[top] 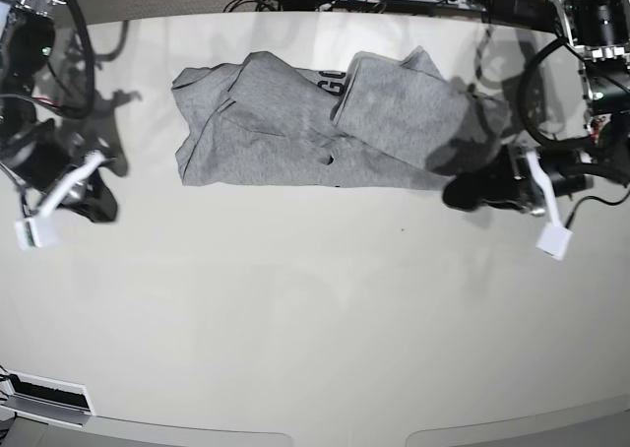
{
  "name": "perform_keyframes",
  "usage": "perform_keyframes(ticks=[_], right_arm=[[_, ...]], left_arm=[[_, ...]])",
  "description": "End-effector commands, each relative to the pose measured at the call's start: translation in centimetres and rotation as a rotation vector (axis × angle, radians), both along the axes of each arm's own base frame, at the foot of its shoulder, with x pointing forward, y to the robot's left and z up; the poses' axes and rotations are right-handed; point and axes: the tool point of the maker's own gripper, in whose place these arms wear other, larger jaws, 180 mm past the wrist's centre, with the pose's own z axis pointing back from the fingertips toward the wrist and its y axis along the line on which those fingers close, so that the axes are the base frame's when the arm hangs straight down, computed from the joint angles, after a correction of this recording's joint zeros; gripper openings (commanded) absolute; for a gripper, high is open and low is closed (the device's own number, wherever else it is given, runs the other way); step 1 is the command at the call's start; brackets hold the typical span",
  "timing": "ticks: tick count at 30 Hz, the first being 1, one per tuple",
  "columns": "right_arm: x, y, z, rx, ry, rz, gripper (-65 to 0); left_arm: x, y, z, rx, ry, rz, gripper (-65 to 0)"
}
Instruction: Layout the t-shirt on the table in an organized manner, then fold the t-shirt properly
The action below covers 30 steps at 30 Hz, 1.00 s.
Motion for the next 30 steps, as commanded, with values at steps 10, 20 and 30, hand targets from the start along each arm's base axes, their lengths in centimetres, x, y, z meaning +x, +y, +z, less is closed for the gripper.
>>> perform_keyframes(ticks=[10, 20, 30], right_arm=[[-4.7, -2.7, -5.9, 0.239, 0.203, -0.227, -18.6], [-6.9, 4.3, -11.0, 0.549, 0.410, -0.061, -18.7], [-9.4, 12.6, -12.2, 0.546, 0.547, 0.214, -18.7]], left_arm=[[2.6, 11.0, 4.8, 0.223, -0.149, 0.223, -65.0], [2.2, 12.4, 4.9, 0.276, -0.140, 0.228, -65.0], [2.2, 12.4, 4.9, 0.275, -0.141, 0.228, -65.0]])
